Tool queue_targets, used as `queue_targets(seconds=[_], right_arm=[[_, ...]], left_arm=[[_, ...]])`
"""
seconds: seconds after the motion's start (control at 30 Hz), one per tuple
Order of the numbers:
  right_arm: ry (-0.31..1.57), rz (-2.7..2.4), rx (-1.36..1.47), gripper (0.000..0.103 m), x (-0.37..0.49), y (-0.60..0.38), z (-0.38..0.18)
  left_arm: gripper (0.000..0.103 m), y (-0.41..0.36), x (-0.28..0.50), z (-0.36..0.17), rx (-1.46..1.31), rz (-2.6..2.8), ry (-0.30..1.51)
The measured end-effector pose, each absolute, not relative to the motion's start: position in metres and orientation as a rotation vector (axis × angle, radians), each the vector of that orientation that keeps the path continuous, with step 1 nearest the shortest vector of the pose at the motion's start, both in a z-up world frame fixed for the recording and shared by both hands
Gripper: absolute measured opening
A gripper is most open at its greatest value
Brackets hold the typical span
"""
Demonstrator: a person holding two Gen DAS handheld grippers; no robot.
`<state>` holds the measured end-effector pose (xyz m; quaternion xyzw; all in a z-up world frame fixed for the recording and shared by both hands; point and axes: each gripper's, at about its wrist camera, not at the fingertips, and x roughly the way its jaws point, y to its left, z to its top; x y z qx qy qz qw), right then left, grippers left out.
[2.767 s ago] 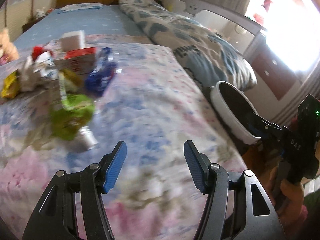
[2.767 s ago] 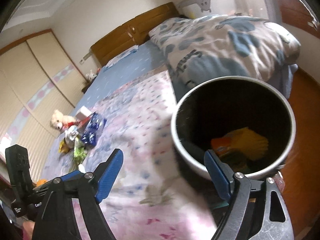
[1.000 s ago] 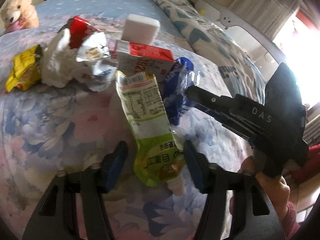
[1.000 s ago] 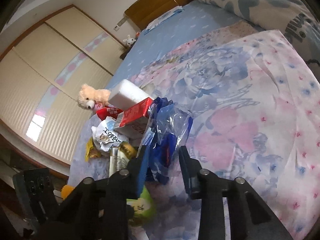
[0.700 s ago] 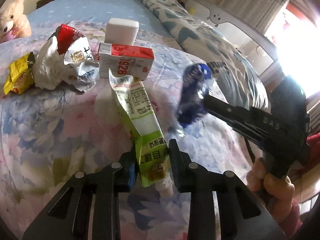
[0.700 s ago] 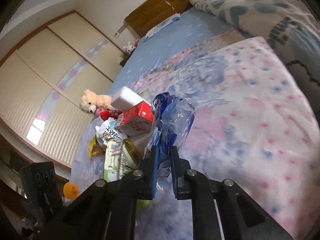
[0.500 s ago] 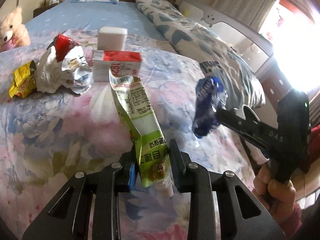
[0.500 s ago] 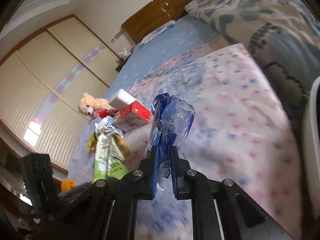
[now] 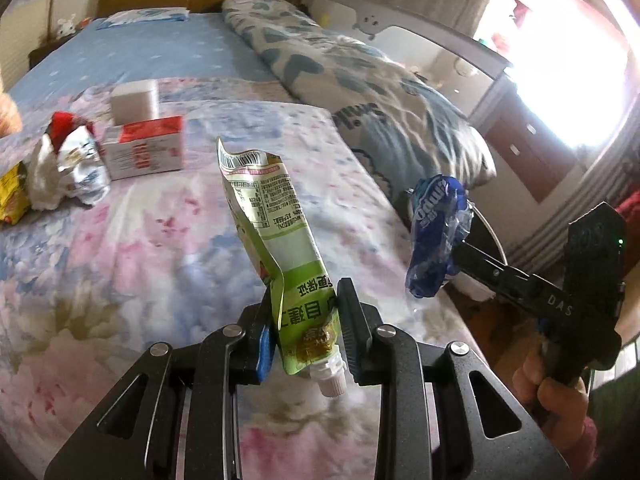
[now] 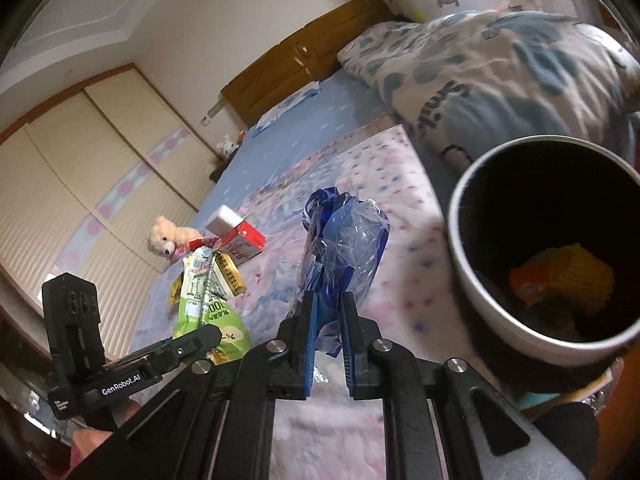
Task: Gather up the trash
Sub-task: 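Carry the pouch and the blue bag over the black bin with both tools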
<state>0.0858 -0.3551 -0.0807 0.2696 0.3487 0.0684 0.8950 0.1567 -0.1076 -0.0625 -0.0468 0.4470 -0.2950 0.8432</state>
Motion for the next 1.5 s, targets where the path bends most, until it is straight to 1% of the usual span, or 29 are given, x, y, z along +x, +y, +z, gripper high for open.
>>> queue_targets(seconds=[0.73, 1.23, 1.5], right_arm=[[0.653, 0.031, 0.573, 0.011, 0.023, -0.412, -0.067], [0.605, -0.036, 0.590, 0.011, 0.004, -0.448, -0.056], [0.606, -0.074, 0.599, 0.011, 0.000, -0.474, -0.060]], left_arm=[[0.026, -0.175, 0.120, -0.042, -0.008, -0.753, 0.917], [0.026, -0.224, 0.112, -0.037, 0.071, -0.816, 0.917], [0.026, -0.250, 0.112, -0.039, 0.099, -0.835, 0.929]])
